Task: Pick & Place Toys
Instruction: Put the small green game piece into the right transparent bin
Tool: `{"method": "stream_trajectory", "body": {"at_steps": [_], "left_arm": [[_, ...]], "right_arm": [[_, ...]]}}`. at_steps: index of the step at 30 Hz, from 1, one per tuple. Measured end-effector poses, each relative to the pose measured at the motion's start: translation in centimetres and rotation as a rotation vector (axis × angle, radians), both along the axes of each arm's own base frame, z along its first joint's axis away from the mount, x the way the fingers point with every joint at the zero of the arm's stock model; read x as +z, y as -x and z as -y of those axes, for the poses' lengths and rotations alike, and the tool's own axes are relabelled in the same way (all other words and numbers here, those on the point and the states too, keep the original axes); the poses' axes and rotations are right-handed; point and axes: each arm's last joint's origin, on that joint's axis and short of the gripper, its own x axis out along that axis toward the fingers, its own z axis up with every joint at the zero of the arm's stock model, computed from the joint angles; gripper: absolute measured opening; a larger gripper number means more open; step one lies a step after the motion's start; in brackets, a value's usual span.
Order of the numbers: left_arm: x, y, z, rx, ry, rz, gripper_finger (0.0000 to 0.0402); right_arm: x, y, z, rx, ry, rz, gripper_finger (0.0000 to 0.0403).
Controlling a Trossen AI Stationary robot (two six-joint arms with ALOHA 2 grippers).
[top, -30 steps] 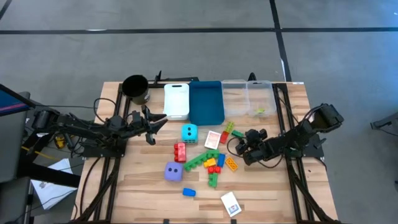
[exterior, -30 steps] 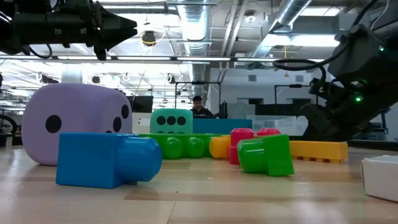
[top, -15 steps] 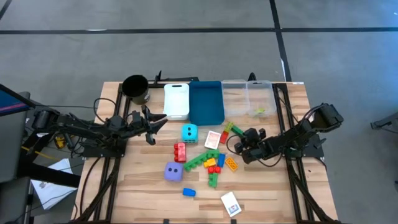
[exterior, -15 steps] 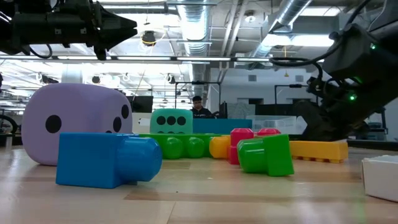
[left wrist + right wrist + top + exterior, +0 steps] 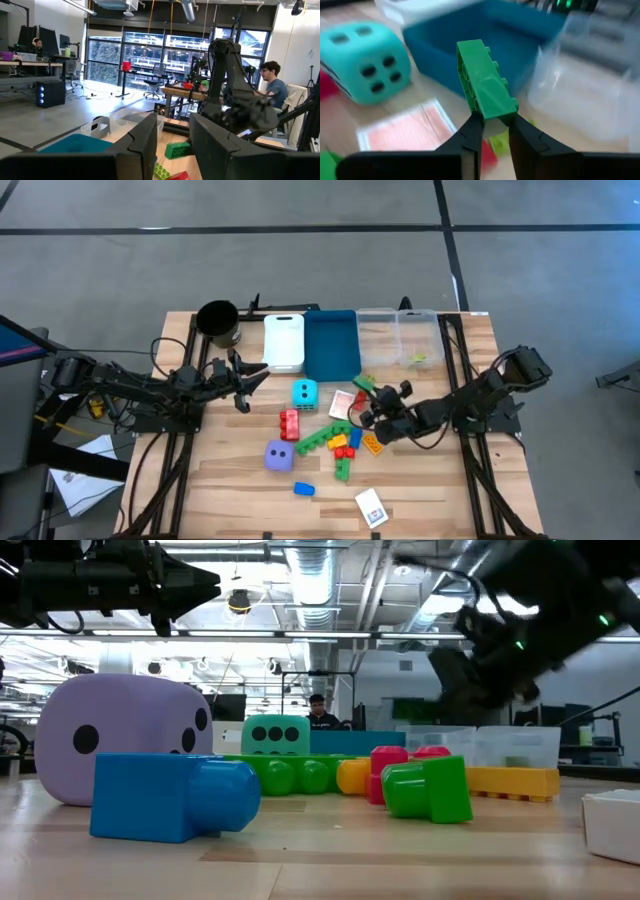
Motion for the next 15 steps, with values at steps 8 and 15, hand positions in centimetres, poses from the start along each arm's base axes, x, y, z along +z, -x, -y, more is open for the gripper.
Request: {"method": "stream_trajectory", "body": {"at_steps": [8, 15], "left_arm": [[-0.2, 0.0, 0.0, -0.001, 0.001, -0.022, 0.0108], [-0.4, -0.1, 0.0, -0.001, 0.001, -0.045, 0.0108]], "right_arm": [[4.4, -0.8, 1.9, -0.154, 0.078, -0.104, 0.0059], [6.6, 2.9, 5.9, -0.454, 0.062, -0.116, 0.0067]]}}
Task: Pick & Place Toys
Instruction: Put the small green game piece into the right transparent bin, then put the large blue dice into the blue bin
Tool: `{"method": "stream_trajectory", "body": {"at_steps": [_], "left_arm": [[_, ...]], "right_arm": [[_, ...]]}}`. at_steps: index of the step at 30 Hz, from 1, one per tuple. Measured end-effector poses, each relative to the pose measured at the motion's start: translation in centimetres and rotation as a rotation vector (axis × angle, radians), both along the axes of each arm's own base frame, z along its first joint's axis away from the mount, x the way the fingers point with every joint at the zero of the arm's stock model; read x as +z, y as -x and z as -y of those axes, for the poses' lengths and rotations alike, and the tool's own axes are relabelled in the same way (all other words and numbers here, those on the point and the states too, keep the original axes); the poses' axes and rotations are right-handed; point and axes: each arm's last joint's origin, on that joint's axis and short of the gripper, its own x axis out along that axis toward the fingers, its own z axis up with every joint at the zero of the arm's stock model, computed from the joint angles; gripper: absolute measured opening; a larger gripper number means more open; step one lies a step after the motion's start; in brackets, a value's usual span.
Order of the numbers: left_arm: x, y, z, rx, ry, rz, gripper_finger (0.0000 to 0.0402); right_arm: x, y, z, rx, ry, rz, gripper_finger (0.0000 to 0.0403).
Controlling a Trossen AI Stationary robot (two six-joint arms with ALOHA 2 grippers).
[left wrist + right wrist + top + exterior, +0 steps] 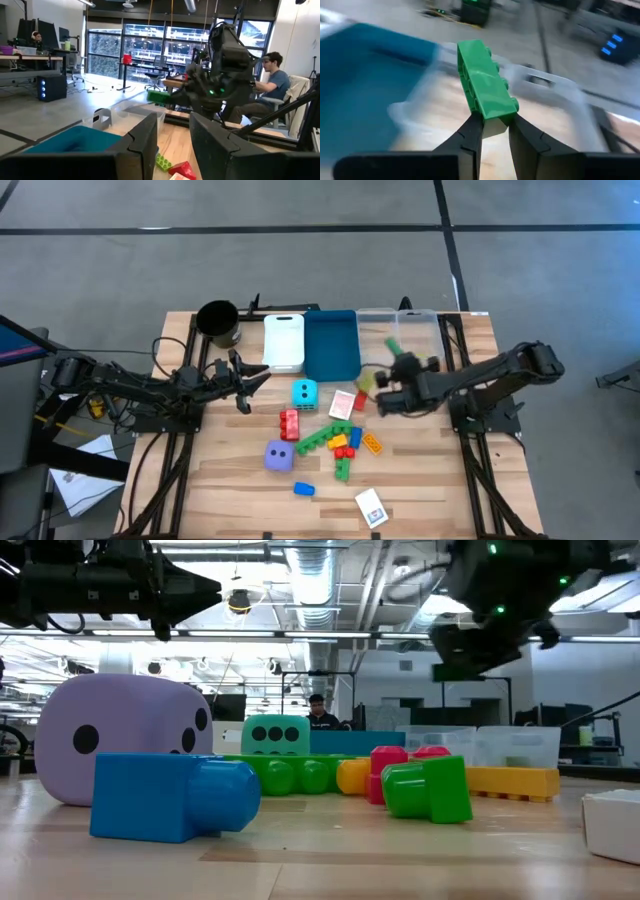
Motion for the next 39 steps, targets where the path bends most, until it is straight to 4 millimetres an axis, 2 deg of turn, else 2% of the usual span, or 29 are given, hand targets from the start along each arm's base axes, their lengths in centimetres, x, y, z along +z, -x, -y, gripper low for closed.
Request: {"method": "stream_trajectory", "body": {"at_steps": [5, 12, 19, 32, 36, 39], "left_arm": [[0.0, 0.0, 0.0, 0.000, 0.000, 0.001, 0.0108], [0.0, 0.0, 0.0, 0.000, 0.000, 0.005, 0.0108], [0.1, 0.0, 0.0, 0.000, 0.001, 0.013, 0.0108], [0.1, 0.0, 0.0, 0.000, 0.000, 0.007, 0.0108], [0.0, 0.0, 0.0, 0.000, 0.000, 0.005, 0.0108], [0.0, 0.0, 0.0, 0.000, 0.000, 0.004, 0.0108]], "right_arm": [[-0.3, 3.3, 1.5, -0.158, -0.022, -0.018, 0.0070], [-2.4, 5.1, 2.3, -0.209, -0.021, -0.053, 0.0071], [-2.8, 4.9, 2.2, -0.179, 0.000, -0.053, 0.0085], [-2.8, 4.7, 2.2, -0.164, 0.019, -0.054, 0.0221], [-2.8, 4.7, 2.1, -0.152, 0.017, -0.065, 0.0240], [-2.5, 3.8, 1.6, -0.082, 0.006, -0.097, 0.0241]]}}
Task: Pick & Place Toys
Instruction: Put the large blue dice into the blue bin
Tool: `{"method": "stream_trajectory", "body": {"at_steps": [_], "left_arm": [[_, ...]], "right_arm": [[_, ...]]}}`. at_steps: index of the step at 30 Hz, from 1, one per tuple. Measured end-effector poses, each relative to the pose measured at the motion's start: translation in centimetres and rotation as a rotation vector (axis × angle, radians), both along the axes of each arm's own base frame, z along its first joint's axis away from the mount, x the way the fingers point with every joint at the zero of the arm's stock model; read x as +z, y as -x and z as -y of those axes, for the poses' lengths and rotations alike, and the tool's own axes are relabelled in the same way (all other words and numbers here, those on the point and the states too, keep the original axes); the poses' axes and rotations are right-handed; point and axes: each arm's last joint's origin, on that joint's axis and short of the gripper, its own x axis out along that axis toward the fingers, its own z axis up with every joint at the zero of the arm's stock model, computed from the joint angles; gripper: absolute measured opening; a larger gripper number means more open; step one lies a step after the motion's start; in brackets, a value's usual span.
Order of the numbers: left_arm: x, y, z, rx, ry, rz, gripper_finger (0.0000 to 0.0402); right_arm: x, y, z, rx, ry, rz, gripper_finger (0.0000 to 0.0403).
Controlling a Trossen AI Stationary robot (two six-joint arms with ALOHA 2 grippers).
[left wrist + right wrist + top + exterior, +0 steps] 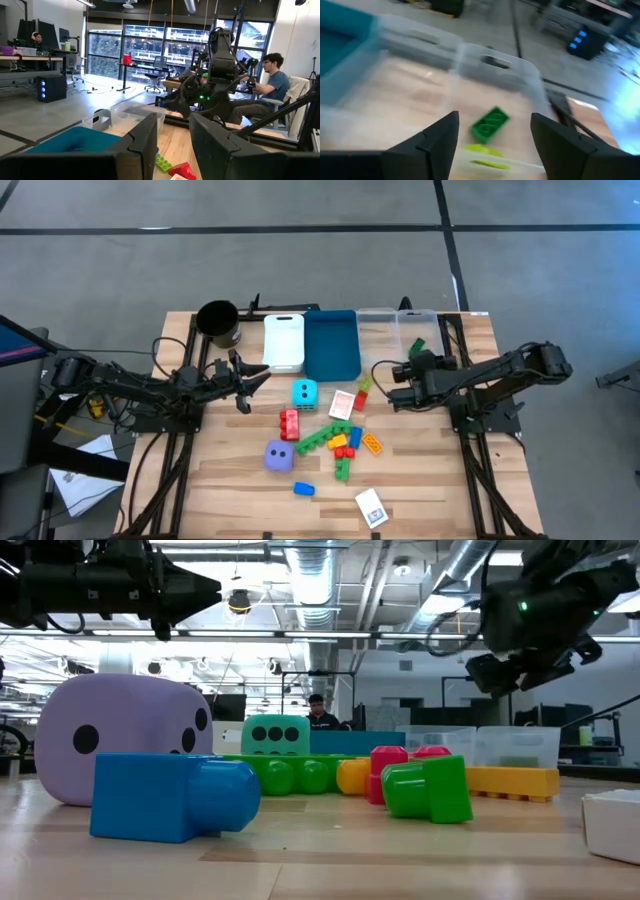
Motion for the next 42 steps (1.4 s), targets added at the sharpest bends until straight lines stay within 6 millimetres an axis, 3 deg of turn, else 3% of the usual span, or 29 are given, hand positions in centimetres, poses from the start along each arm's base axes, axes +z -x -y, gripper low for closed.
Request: {"method": "stream_trajectory", "body": {"at_steps": [11, 21, 35, 42], "left_arm": [[0.0, 0.0, 0.0, 0.002, -0.001, -0.005, 0.0108], [-0.1, 0.0, 0.0, 0.001, 0.000, -0.007, 0.0108], [-0.1, 0.0, 0.0, 0.001, 0.000, -0.007, 0.0108], [-0.1, 0.0, 0.0, 0.001, 0.000, -0.007, 0.0108]], "right_arm": [[1.2, -5.8, -3.0, 0.535, -0.158, -0.069, 0.0238], [1.1, -6.9, -3.9, 0.810, -0.469, 0.003, 0.0238], [0.9, -6.6, -6.6, 0.784, -0.863, 0.231, 0.0238], [0.8, -6.2, -8.2, 0.771, -0.918, 0.262, 0.0238]]}}
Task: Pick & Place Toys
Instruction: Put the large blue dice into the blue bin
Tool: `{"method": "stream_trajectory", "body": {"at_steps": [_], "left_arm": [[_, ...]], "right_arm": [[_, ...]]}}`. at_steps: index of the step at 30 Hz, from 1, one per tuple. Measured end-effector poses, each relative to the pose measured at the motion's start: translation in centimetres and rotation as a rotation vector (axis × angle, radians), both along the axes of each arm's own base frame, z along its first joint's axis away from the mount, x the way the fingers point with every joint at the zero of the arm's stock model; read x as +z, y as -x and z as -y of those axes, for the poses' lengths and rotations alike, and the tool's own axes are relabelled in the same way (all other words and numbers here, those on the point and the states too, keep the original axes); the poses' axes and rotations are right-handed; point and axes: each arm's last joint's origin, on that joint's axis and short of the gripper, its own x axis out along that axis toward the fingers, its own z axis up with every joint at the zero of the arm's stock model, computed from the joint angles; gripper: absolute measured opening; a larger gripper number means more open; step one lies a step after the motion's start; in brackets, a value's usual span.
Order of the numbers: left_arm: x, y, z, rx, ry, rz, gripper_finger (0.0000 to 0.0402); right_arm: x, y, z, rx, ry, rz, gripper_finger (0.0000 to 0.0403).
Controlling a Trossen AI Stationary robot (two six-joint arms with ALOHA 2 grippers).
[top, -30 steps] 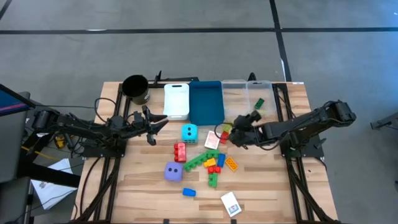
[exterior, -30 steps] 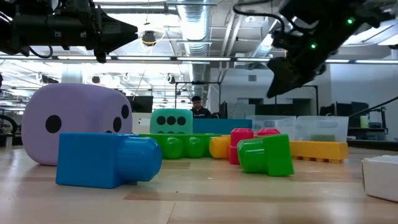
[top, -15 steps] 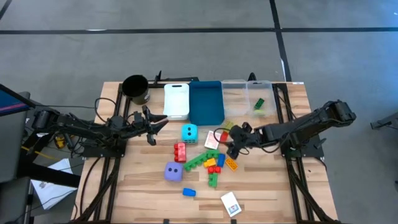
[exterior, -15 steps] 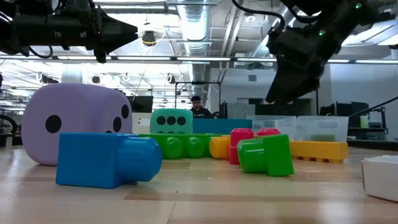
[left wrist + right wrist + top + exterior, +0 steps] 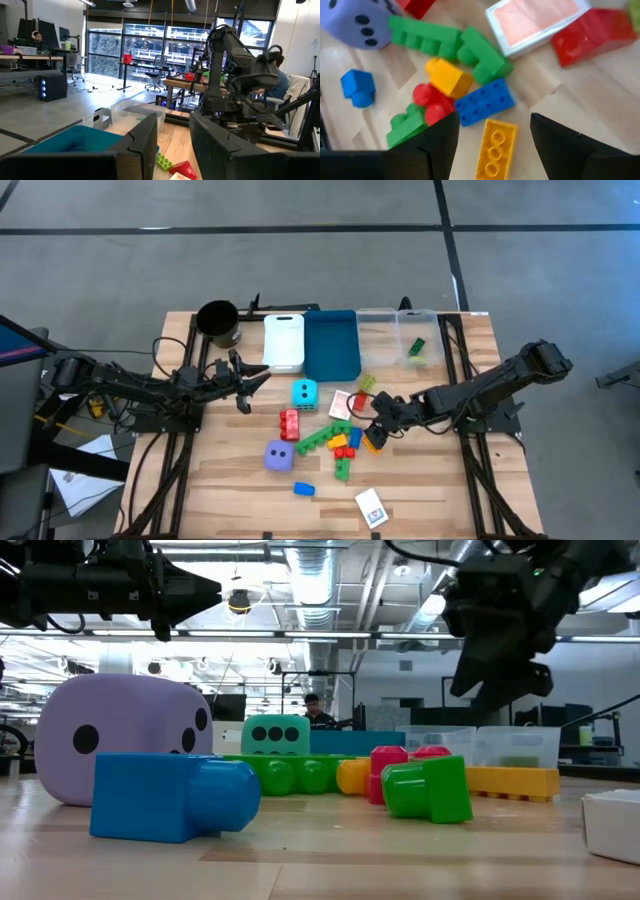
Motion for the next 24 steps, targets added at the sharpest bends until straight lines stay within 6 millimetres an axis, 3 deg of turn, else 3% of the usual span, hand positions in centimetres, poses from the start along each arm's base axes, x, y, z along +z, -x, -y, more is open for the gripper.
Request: {"method": "stream_trajectory", "body": {"at_steps": [4, 9, 13, 18, 21, 24], "left_arm": [[0.0, 0.0, 0.0, 0.000, 0.000, 0.000, 0.0108], [-0.3, -0.1, 0.0, -0.001, 0.000, -0.032, 0.0108], [-1.9, -0.2, 0.0, -0.001, -0.001, -0.198, 0.0108], [-3.9, -0.3, 0.0, -0.001, 0.028, -0.384, 0.0105], [-4.9, -0.4, 0.0, 0.027, 0.041, -0.461, 0.0078], [-5.4, -0.7, 0.0, 0.031, 0.041, -0.492, 0.0025]], "right_arm": [[0.1, 0.3, -0.9, 0.007, 0.079, 0.023, 0.0238], [-0.6, -0.3, -1.9, 0.057, 0.438, 0.089, 0.0238], [-1.5, -1.9, -2.5, 0.122, 0.620, 0.141, 0.0238], [-2.8, -3.8, -1.9, 0.147, 0.702, 0.160, 0.0238], [-3.5, -4.4, -1.1, 0.123, 0.707, 0.141, 0.0238], [-4.1, -4.6, -0.6, 0.112, 0.714, 0.113, 0.0238]]}}
